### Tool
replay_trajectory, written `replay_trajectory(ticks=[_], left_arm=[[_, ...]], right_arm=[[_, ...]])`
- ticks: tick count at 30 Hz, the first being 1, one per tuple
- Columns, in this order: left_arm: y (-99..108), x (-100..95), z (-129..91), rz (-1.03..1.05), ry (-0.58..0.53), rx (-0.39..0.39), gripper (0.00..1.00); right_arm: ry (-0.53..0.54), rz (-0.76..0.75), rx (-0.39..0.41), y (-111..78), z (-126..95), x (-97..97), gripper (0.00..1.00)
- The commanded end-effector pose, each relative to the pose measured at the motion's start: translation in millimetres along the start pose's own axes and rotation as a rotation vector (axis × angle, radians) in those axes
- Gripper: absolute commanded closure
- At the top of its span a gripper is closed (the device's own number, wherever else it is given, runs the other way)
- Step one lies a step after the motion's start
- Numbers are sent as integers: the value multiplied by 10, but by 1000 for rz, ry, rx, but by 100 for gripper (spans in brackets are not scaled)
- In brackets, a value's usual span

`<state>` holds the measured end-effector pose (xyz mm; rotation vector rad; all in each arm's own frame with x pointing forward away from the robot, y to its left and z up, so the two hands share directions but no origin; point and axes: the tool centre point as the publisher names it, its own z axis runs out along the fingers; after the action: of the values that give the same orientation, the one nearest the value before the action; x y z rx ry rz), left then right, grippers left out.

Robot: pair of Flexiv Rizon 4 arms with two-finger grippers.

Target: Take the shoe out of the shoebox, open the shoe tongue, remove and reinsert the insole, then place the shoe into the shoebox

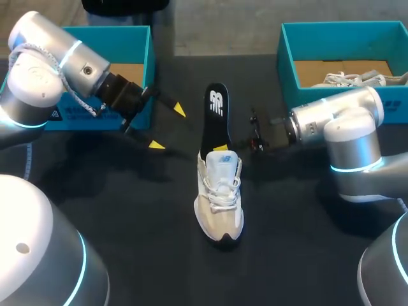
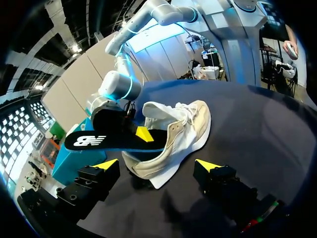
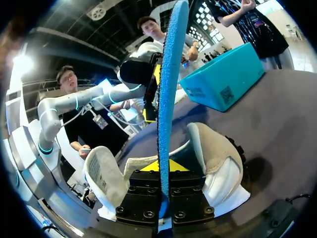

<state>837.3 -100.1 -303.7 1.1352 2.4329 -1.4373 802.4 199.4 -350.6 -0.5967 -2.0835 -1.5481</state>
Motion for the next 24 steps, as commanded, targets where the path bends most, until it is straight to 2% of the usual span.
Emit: replay_trajectory(ticks=[1,8,9,11,13,16,24], left_arm=[[71,-31,47,0,9,8,0],[146,-44,82,5,24,14,0],[153,-49,83,5,26,13,0],[162,-62,79,8,29,13,0],[163,-73,75,13,36,12,0],[163,-89,62,16,38,11,0],[118,-131,47,27,47,7,0]], right_arm=[[-3,8,4,-61,6,20,100],[0,19,13,-76,13,36,99],[-1,15,13,-66,10,48,89],[-5,12,16,-44,9,59,80],[-10,4,22,-16,11,68,76],[-18,-4,27,28,-1,76,67],[-35,-36,37,188,-54,90,65]])
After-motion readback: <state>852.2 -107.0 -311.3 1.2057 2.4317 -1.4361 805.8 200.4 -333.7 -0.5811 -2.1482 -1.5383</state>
